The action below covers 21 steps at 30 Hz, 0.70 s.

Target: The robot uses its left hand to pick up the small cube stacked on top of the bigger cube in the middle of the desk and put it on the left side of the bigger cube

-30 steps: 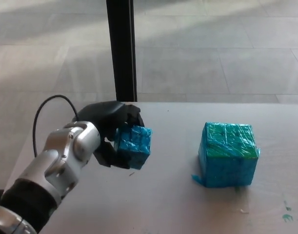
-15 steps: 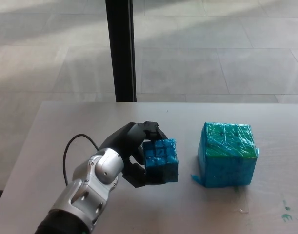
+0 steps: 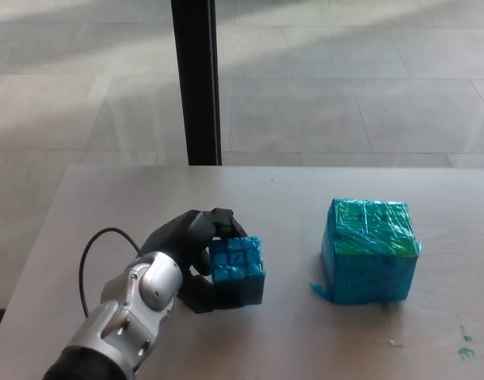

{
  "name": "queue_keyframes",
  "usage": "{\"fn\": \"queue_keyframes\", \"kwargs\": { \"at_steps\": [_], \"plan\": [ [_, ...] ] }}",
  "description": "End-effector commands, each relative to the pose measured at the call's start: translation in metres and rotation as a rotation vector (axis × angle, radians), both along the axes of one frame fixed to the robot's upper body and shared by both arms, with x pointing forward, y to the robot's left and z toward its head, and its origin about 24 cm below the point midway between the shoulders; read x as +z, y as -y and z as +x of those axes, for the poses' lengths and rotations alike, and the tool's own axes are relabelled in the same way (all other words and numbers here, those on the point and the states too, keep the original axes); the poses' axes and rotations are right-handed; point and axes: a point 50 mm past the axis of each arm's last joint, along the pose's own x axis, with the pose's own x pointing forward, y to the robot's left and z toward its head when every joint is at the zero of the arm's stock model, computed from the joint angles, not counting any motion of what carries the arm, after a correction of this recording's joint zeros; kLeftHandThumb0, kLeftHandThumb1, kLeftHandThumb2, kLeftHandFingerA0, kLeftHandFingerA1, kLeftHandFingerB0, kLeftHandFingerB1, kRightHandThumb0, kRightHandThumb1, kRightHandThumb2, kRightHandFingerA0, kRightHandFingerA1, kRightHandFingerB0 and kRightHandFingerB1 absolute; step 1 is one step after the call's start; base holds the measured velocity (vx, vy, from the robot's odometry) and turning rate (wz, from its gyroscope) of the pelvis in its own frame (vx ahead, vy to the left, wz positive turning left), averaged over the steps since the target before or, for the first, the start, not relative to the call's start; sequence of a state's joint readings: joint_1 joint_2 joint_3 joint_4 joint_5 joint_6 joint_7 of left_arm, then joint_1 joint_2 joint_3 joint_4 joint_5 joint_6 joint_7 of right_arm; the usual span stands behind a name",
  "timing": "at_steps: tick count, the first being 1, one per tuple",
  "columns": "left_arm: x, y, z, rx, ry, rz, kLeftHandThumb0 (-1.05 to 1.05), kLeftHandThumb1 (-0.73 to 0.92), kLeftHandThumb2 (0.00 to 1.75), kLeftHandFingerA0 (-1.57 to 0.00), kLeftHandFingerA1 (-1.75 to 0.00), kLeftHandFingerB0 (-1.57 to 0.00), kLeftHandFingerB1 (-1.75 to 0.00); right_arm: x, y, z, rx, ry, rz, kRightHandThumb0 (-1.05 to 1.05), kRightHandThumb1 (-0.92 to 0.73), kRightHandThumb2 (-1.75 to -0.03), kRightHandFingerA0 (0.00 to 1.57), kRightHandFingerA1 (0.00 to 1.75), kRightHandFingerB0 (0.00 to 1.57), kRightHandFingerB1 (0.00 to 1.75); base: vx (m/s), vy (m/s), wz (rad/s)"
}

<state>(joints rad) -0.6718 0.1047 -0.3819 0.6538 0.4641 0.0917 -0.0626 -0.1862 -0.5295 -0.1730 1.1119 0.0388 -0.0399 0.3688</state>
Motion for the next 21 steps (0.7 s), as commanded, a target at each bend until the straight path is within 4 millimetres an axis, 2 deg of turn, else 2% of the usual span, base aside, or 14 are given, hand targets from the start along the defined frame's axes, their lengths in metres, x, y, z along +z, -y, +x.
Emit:
{"fn": "queue_keyframes", "kwargs": {
  "at_steps": [1, 2, 3, 6, 7, 8, 9, 10, 11, 12, 16, 19, 20, 21],
  "plan": [
    [0.004, -0.001, 0.001, -0.132, 0.115, 0.304, -0.35, 0.73, 0.78, -0.80, -1.41, -0.80, -0.92, 0.006, 0.008, 0.000, -0.009, -0.011, -0.030, -0.42, -0.72, -0.62, 0.57, 0.62, 0.41, 0.37, 0.00, 0.000, 0.00],
    [0.004, 0.000, 0.002, -0.152, 0.092, 0.345, -0.43, 0.78, 0.64, -0.73, -1.02, -0.72, -0.71, 0.007, 0.008, 0.001, -0.007, -0.011, -0.031, -0.43, -0.72, -0.61, 0.57, 0.63, 0.40, 0.37, 0.00, 0.000, 0.00],
    [0.004, 0.002, 0.001, -0.174, 0.085, 0.381, -0.45, 0.73, 0.61, -0.73, -0.97, -0.65, -0.60, 0.007, 0.008, 0.001, 0.003, -0.014, -0.044, -0.44, -0.72, -0.61, 0.57, 0.62, 0.41, 0.38, 0.00, 0.000, 0.00],
    [0.004, 0.003, 0.002, -0.173, 0.070, 0.398, -0.50, 0.67, 0.59, -0.73, -0.94, -0.60, -0.51, 0.006, 0.008, 0.001, -0.021, -0.017, -0.034, -0.43, -0.71, -0.62, 0.58, 0.62, 0.42, 0.37, 0.00, 0.000, 0.00],
    [0.006, 0.007, 0.002, -0.226, 0.036, 0.507, -0.62, 0.65, 0.60, -0.41, -0.68, -0.36, -0.48, 0.006, 0.008, 0.001, -0.022, -0.005, -0.030, -0.43, -0.70, -0.62, 0.58, 0.61, 0.41, 0.38, 0.00, 0.000, 0.00],
    [0.007, 0.010, 0.001, -0.235, 0.039, 0.573, -0.71, 0.60, 0.59, -0.22, -0.51, -0.24, -0.36, 0.007, 0.008, 0.000, -0.003, -0.003, -0.032, -0.43, -0.71, -0.62, 0.57, 0.62, 0.39, 0.38, 0.00, 0.000, 0.00],
    [0.007, 0.012, 0.001, -0.240, 0.028, 0.577, -0.75, 0.59, 0.59, -0.15, -0.48, -0.17, -0.33, 0.007, 0.008, 0.000, -0.003, -0.005, -0.032, -0.44, -0.71, -0.61, 0.57, 0.62, 0.39, 0.37, 0.00, 0.000, 0.00],
    [0.006, 0.012, 0.000, -0.249, 0.005, 0.593, -0.81, 0.48, 0.90, -0.06, -0.23, -0.06, -0.21, 0.007, 0.008, 0.000, -0.008, -0.005, -0.028, -0.43, -0.71, -0.61, 0.58, 0.64, 0.40, 0.37, 0.00, 0.000, 0.00],
    [0.005, 0.012, 0.000, -0.249, 0.000, 0.597, -0.85, 0.49, 0.91, -0.02, -0.13, -0.13, -0.10, 0.007, 0.008, 0.000, -0.007, -0.008, -0.019, -0.47, -0.56, -0.92, 0.53, 0.70, 0.32, 0.52, 0.00, 0.000, 0.00],
    [0.005, 0.012, 0.000, -0.256, 0.003, 0.607, -0.91, 0.52, 0.92, 0.00, -0.09, -0.08, 0.00, 0.006, 0.008, 0.001, -0.014, -0.017, -0.033, -0.44, -0.71, -0.62, 0.57, 0.64, 0.40, 0.37, 0.00, 0.000, 0.00],
    [0.003, 0.011, -0.002, -0.258, 0.001, 0.633, -0.90, 0.50, 0.94, 0.00, -0.14, 0.00, 0.00, 0.006, 0.008, -0.001, -0.010, -0.005, -0.034, -0.46, -0.69, -0.61, 0.58, 0.63, 0.40, 0.37, 0.00, 0.000, 0.00],
    [0.003, 0.010, -0.002, -0.259, -0.007, 0.646, -0.91, 0.51, 0.95, 0.00, -0.15, 0.00, 0.00, 0.006, 0.008, -0.001, -0.010, -0.006, -0.032, -0.46, -0.70, -0.61, 0.57, 0.62, 0.40, 0.37, 0.00, 0.000, 0.00],
    [0.002, 0.010, -0.003, -0.262, -0.005, 0.655, -0.94, 0.47, 0.82, 0.00, 0.00, 0.00, -0.05, 0.006, 0.008, -0.002, -0.002, -0.006, -0.033, -0.46, -0.70, -0.61, 0.57, 0.62, 0.40, 0.37, 0.00, 0.000, 0.00],
    [0.001, 0.008, -0.003, -0.265, 0.005, 0.665, -0.99, 0.50, 0.85, 0.00, 0.00, 0.00, -0.05, 0.005, 0.008, -0.002, -0.021, -0.008, -0.027, -0.49, -0.54, -0.91, 0.54, 0.69, 0.33, 0.52, 0.00, 0.000, 0.00]
  ]
}}
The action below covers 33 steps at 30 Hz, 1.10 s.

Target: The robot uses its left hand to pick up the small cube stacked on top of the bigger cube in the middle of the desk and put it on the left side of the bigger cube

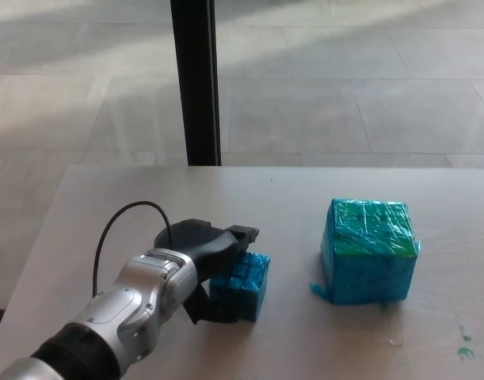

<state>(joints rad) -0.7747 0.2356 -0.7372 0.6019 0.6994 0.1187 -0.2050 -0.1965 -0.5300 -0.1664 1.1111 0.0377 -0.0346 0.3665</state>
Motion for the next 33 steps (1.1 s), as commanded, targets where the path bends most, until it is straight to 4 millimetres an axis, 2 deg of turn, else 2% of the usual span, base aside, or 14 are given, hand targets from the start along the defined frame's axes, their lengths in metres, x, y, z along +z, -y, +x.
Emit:
{"fn": "queue_keyframes", "kwargs": {
  "at_steps": [1, 6, 7, 8, 12, 14, 15, 19, 20, 28, 29, 30, 31, 33],
  "plan": [
    [-0.004, -0.012, 0.000, 0.017, -0.009, 0.107, -1.00, 0.51, 0.86, 0.00, 0.00, 0.00, -0.03, 0.004, 0.009, -0.005, -0.019, -0.012, -0.023, -0.46, -0.69, -0.60, 0.56, 0.62, 0.39, 0.37, 0.00, 0.000, 0.00],
    [0.004, -0.016, 0.002, 0.033, -0.015, 0.086, -1.04, 0.69, 0.62, 0.00, 0.00, 0.00, 0.00, 0.003, 0.008, -0.006, -0.012, 0.004, -0.024, -0.49, -0.66, -0.60, 0.56, 0.61, 0.38, 0.37, 0.00, 0.000, 0.00],
    [0.011, -0.018, 0.004, 0.040, -0.002, 0.044, -1.05, 0.70, 0.62, 0.00, 0.00, 0.00, 0.00, 0.003, 0.008, -0.007, -0.009, 0.001, -0.025, -0.51, -0.52, -0.88, 0.52, 0.67, 0.31, 0.51, 0.00, 0.000, 0.00],
    [0.019, -0.019, 0.007, 0.054, 0.003, -0.010, -1.05, 0.54, 0.94, 0.00, 0.00, 0.00, 0.00, 0.003, 0.008, -0.007, -0.010, 0.001, -0.018, -0.48, -0.66, -0.60, 0.54, 0.61, 0.38, 0.37, 0.00, 0.000, 0.00],
    [0.034, -0.024, 0.012, 0.088, 0.006, -0.105, -1.05, 0.74, 0.63, 0.00, 0.00, 0.00, 0.00, 0.003, 0.009, -0.009, -0.013, -0.002, -0.015, -0.48, -0.65, -0.60, 0.55, 0.62, 0.38, 0.37, 0.00, 0.000, 0.00],
    [0.048, -0.032, 0.016, 0.121, 0.031, -0.189, -1.05, 0.61, 1.06, 0.00, -0.10, 0.00, 0.00, 0.003, 0.010, -0.010, -0.026, -0.003, -0.011, -0.48, -0.65, -0.60, 0.55, 0.60, 0.38, 0.37, 0.00, 0.000, 0.00],
    [0.053, -0.036, 0.017, 0.136, 0.038, -0.242, -1.05, 0.77, 0.64, 0.00, 0.00, 0.00, 0.00, 0.002, 0.010, -0.011, -0.027, -0.006, -0.012, -0.47, -0.66, -0.60, 0.55, 0.61, 0.39, 0.37, 0.00, 0.000, 0.00],
    [0.079, -0.063, 0.012, 0.206, 0.121, -0.475, -1.04, 0.76, 0.62, 0.00, 0.00, 0.00, 0.00, 0.000, 0.010, -0.013, -0.034, -0.009, -0.007, -0.50, -0.51, -0.86, 0.51, 0.66, 0.31, 0.50, 0.00, 0.000, 0.00],
    [0.082, -0.074, 0.010, 0.243, 0.132, -0.565, -1.04, 0.52, 0.88, 0.00, 0.00, 0.00, 0.00, 0.000, 0.010, -0.014, -0.034, -0.011, -0.013, -0.51, -0.50, -0.86, 0.53, 0.67, 0.33, 0.51, 0.00, 0.000, 0.00],
    [0.068, -0.182, -0.014, 0.566, 0.178, -0.865, -0.92, 0.81, 0.65, 0.00, 0.00, 0.00, 0.00, 0.000, 0.012, -0.016, -0.039, -0.019, -0.010, -0.47, -0.65, -0.59, 0.55, 0.62, 0.40, 0.38, 0.00, 0.000, 0.00],
    [0.066, -0.195, -0.018, 0.612, 0.183, -0.853, -0.84, 0.83, 0.73, 0.00, 0.00, 0.00, 0.00, 0.000, 0.012, -0.016, -0.059, -0.020, -0.010, -0.50, -0.50, -0.87, 0.52, 0.67, 0.35, 0.52, 0.00, 0.000, 0.00],
    [0.065, -0.204, -0.022, 0.649, 0.189, -0.846, -0.85, 0.86, 0.66, 0.00, 0.00, 0.00, 0.00, -0.001, 0.012, -0.017, -0.062, -0.021, -0.009, -0.48, -0.64, -0.59, 0.55, 0.61, 0.41, 0.37, 0.00, 0.000, 0.00],
    [0.062, -0.222, -0.030, 0.720, 0.205, -0.863, -1.05, 0.79, 1.08, 0.00, -0.10, 0.00, 0.00, 0.000, 0.012, -0.016, -0.055, -0.022, -0.006, -0.47, -0.64, -0.59, 0.55, 0.62, 0.40, 0.38, 0.00, 0.000, 0.00],
    [0.051, -0.254, -0.048, 0.855, 0.216, -0.982, -0.84, 0.88, 0.66, 0.00, 0.00, 0.00, 0.00, 0.000, 0.012, -0.016, -0.050, -0.019, -0.014, -0.47, -0.64, -0.59, 0.56, 0.61, 0.40, 0.37, 0.00, 0.000, 0.00]
  ]
}}
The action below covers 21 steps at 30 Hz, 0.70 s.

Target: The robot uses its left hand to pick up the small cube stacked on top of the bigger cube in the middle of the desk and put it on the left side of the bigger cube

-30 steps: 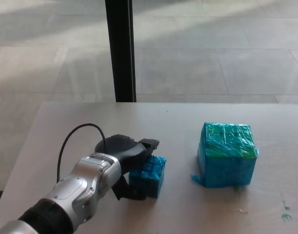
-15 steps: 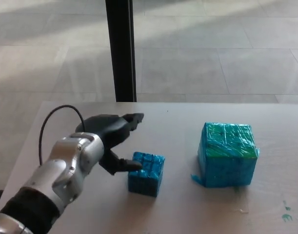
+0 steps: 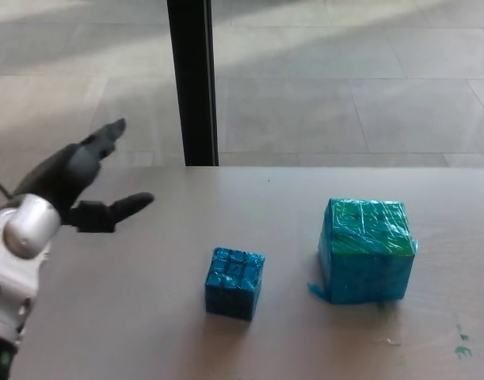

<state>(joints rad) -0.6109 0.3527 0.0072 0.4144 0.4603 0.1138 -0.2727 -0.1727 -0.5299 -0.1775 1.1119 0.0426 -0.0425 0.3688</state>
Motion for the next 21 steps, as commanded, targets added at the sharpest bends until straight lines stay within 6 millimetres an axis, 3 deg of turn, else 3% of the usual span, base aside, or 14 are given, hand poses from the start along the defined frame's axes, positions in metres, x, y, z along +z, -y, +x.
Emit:
{"fn": "queue_keyframes", "kwargs": {
  "at_steps": [1, 2, 3, 4, 6, 7, 8, 10, 11, 12, 13, 17, 18, 21],
  "plan": [
    [-0.027, -0.126, -0.057, 0.432, 0.044, -0.416, -1.05, 0.78, 1.09, 0.00, -0.14, 0.00, -0.04, 0.003, 0.010, -0.008, -0.025, -0.016, -0.038, -0.51, -0.51, -0.87, 0.52, 0.67, 0.33, 0.51, 0.00, 0.000, 0.00],
    [-0.033, -0.135, -0.064, 0.449, 0.060, -0.468, -0.80, 0.87, 0.66, 0.00, 0.00, 0.00, 0.00, 0.003, 0.010, -0.007, -0.026, -0.016, -0.035, -0.46, -0.66, -0.60, 0.55, 0.62, 0.39, 0.37, 0.00, 0.000, 0.00],
    [-0.041, -0.146, -0.073, 0.485, 0.092, -0.553, -1.05, 0.75, 1.03, 0.00, -0.12, 0.00, -0.01, 0.003, 0.010, -0.007, -0.040, -0.013, -0.023, -0.46, -0.66, -0.60, 0.54, 0.63, 0.41, 0.37, 0.00, 0.000, 0.00],
    [-0.051, -0.159, -0.085, 0.562, 0.080, -0.588, -1.05, 0.79, 1.07, 0.00, -0.10, 0.00, -0.05, 0.004, 0.010, -0.008, -0.049, 0.000, 0.009, -0.49, -0.51, -0.88, 0.49, 0.68, 0.31, 0.52, 0.00, 0.000, 0.00],
    [-0.067, -0.178, -0.107, 0.684, -0.002, -0.560, -1.05, 0.83, 1.08, 0.00, -0.14, 0.00, -0.04, 0.004, 0.012, -0.009, -0.049, -0.009, -0.006, -0.47, -0.65, -0.59, 0.56, 0.64, 0.39, 0.37, 0.00, 0.000, 0.00],
    [-0.085, -0.194, -0.135, 0.810, -0.051, -0.557, -1.05, 0.84, 1.07, 0.00, -0.14, 0.00, -0.03, 0.003, 0.012, -0.010, -0.054, -0.009, -0.019, -0.49, -0.51, -0.87, 0.55, 0.69, 0.34, 0.52, 0.00, 0.000, 0.00],
    [-0.090, -0.198, -0.142, 0.842, -0.057, -0.566, -1.05, 0.82, 1.06, 0.00, -0.17, 0.00, -0.06, 0.003, 0.012, -0.011, -0.054, -0.010, -0.019, -0.47, -0.65, -0.60, 0.57, 0.63, 0.39, 0.38, 0.00, 0.000, 0.00],
    [-0.107, -0.207, -0.167, 0.949, -0.058, -0.644, -0.96, 0.78, 1.06, 0.00, -0.21, 0.00, -0.12, 0.003, 0.012, -0.012, -0.038, -0.019, -0.019, -0.49, -0.53, -0.87, 0.53, 0.67, 0.31, 0.50, 0.00, 0.000, 0.00],
    [-0.115, -0.209, -0.176, 0.999, -0.062, -0.666, -1.05, 0.81, 1.09, 0.00, -0.17, 0.00, -0.09, 0.003, 0.012, -0.012, -0.027, -0.019, -0.027, -0.46, -0.68, -0.60, 0.56, 0.61, 0.37, 0.38, 0.00, 0.000, 0.00],
    [-0.120, -0.209, -0.181, 1.024, -0.065, -0.693, -0.87, 0.69, 0.92, 0.00, -0.12, 0.00, 0.00, 0.003, 0.012, -0.012, -0.028, -0.018, -0.026, -0.49, -0.53, -0.88, 0.53, 0.68, 0.32, 0.51, 0.00, 0.000, 0.00],
    [-0.128, -0.209, -0.188, 1.050, -0.074, -0.735, -0.76, 0.81, 0.79, 0.00, 0.00, 0.00, 0.00, 0.003, 0.013, -0.012, -0.033, -0.018, -0.022, -0.46, -0.67, -0.60, 0.56, 0.63, 0.37, 0.38, 0.00, 0.000, 0.00],
    [-0.148, -0.201, -0.200, 1.105, -0.130, -0.794, -0.71, 0.88, 0.65, 0.00, -0.02, 0.00, 0.00, 0.003, 0.013, -0.012, -0.034, -0.019, -0.026, -0.47, -0.66, -0.60, 0.58, 0.63, 0.38, 0.37, 0.00, 0.000, 0.00],
    [-0.156, -0.198, -0.202, 1.120, -0.148, -0.809, -0.94, 0.76, 1.05, 0.00, -0.20, 0.00, -0.14, 0.003, 0.013, -0.012, -0.039, -0.021, -0.027, -0.46, -0.67, -0.60, 0.56, 0.63, 0.38, 0.38, 0.00, 0.000, 0.00],
    [-0.174, -0.185, -0.205, 1.145, -0.191, -0.825, -0.96, 0.76, 1.04, 0.00, -0.21, 0.00, -0.14, 0.003, 0.013, -0.011, -0.060, -0.022, -0.019, -0.49, -0.52, -0.89, 0.55, 0.70, 0.31, 0.51, 0.00, 0.000, 0.00]
  ]
}}
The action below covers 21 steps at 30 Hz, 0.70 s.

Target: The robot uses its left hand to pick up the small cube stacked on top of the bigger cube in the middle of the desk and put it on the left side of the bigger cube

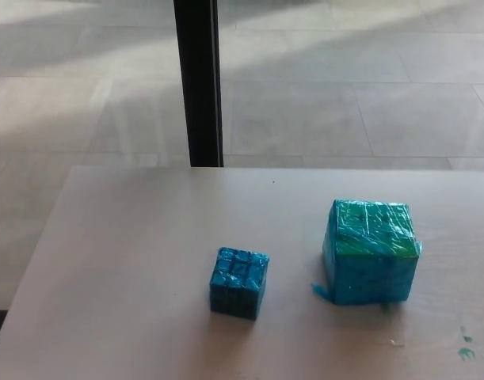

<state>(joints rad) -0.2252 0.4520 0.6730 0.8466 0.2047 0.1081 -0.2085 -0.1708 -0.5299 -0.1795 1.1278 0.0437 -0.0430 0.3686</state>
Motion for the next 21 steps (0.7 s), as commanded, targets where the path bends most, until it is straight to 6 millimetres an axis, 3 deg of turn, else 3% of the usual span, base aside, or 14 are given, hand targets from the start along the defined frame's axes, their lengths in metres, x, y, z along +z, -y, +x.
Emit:
{"fn": "queue_keyframes", "kwargs": {
  "at_steps": [1, 2, 4, 5, 6, 7, 8, 13, 14, 15, 16, 17, 20, 21],
  "plan": [
    [-0.048, -0.001, -0.051, 0.336, 0.013, -0.218, -1.01, 0.82, 1.08, 0.00, -0.17, 0.00, -0.11, 0.002, 0.009, -0.008, -0.037, -0.011, -0.010, -0.50, -0.52, -0.89, 0.54, 0.70, 0.30, 0.51, 0.00, 0.000, 0.00],
    [-0.060, 0.009, -0.054, 0.320, -0.046, -0.280, -1.02, 0.82, 1.12, 0.00, -0.18, 0.00, -0.13, 0.002, 0.009, -0.009, -0.032, -0.005, -0.005, -0.46, -0.66, -0.60, 0.54, 0.65, 0.34, 0.38, 0.00, 0.000, 0.00],
    [-0.068, 0.016, -0.058, 0.223, -0.130, -0.331, -0.92, 0.72, 0.97, 0.00, -0.18, 0.00, 0.00, 0.002, 0.009, -0.010, -0.021, -0.008, -0.004, -0.48, -0.66, -0.60, 0.52, 0.60, 0.35, 0.37, 0.00, 0.000, 0.00],
    [-0.069, 0.017, -0.059, 0.201, -0.142, -0.349, -0.97, 0.76, 1.11, -0.02, -0.25, 0.00, -0.14, 0.003, 0.009, -0.007, -0.018, -0.006, -0.012, -0.47, -0.68, -0.60, 0.53, 0.59, 0.37, 0.37, 0.00, 0.000, 0.00],
    [-0.069, 0.016, -0.061, 0.167, -0.177, -0.329, -0.94, 0.75, 1.13, 0.00, -0.28, -0.02, -0.15, 0.004, 0.009, -0.004, -0.017, -0.002, -0.020, -0.51, -0.53, -0.89, 0.49, 0.66, 0.30, 0.51, 0.00, 0.000, 0.00],
    [-0.069, 0.016, -0.061, 0.167, -0.177, -0.330, -0.94, 0.75, 1.13, 0.00, -0.28, -0.02, -0.15, 0.004, 0.009, -0.004, -0.017, -0.002, -0.020, -0.51, -0.53, -0.89, 0.49, 0.66, 0.30, 0.51, 0.00, 0.000, 0.00],
    [-0.070, 0.014, -0.067, 0.182, -0.196, -0.326, -0.86, 0.73, 1.14, 0.00, -0.38, 0.00, -0.24, 0.005, 0.009, -0.005, -0.010, -0.003, -0.020, -0.47, -0.66, -0.59, 0.53, 0.62, 0.36, 0.37, 0.00, 0.000, 0.00],
    [-0.074, 0.012, -0.080, 0.109, -0.302, -0.257, -0.89, 0.76, 1.13, -0.02, -0.49, -0.06, -0.38, 0.003, 0.009, -0.007, -0.029, -0.004, 0.004, -0.47, -0.66, -0.60, 0.56, 0.66, 0.36, 0.38, 0.00, 0.000, 0.00],
    [-0.074, 0.012, -0.081, 0.091, -0.310, -0.245, -0.38, 0.47, 1.10, -0.04, -0.56, 0.00, -0.51, 0.001, 0.008, -0.009, -0.022, -0.010, 0.003, -0.47, -0.67, -0.60, 0.56, 0.67, 0.37, 0.38, 0.00, 0.000, 0.00],
    [-0.074, 0.012, -0.081, 0.079, -0.330, -0.228, -0.84, 0.92, 0.70, -0.05, -0.55, -0.19, -0.39, 0.001, 0.008, -0.009, -0.021, -0.012, -0.002, -0.48, -0.67, -0.60, 0.56, 0.65, 0.37, 0.37, 0.00, 0.000, 0.00],
    [-0.075, 0.012, -0.082, 0.082, -0.329, -0.231, -0.82, 0.71, 1.09, -0.09, -0.57, -0.20, -0.50, 0.000, 0.008, -0.008, -0.028, -0.018, -0.011, -0.48, -0.67, -0.60, 0.56, 0.63, 0.38, 0.37, 0.00, 0.000, 0.00],
    [-0.074, 0.011, -0.081, 0.074, -0.322, -0.240, -0.83, 0.91, 0.68, -0.11, -0.54, -0.22, -0.38, 0.000, 0.007, -0.007, -0.028, -0.014, -0.009, -0.45, -0.68, -0.60, 0.55, 0.63, 0.37, 0.37, 0.00, 0.000, 0.00],
    [-0.072, 0.011, -0.078, 0.034, -0.345, -0.243, -0.84, 0.92, 0.69, -0.15, -0.55, -0.16, -0.38, -0.001, 0.005, -0.006, -0.048, -0.015, 0.002, -0.45, -0.68, -0.61, 0.55, 0.64, 0.39, 0.37, 0.00, 0.000, 0.00],
    [-0.073, 0.011, -0.080, 0.038, -0.347, -0.242, -0.84, 0.91, 0.69, -0.14, -0.58, -0.12, -0.40, -0.002, 0.005, -0.008, -0.051, -0.016, 0.003, -0.48, -0.53, -0.89, 0.52, 0.68, 0.31, 0.51, 0.00, 0.000, 0.00]
  ]
}}
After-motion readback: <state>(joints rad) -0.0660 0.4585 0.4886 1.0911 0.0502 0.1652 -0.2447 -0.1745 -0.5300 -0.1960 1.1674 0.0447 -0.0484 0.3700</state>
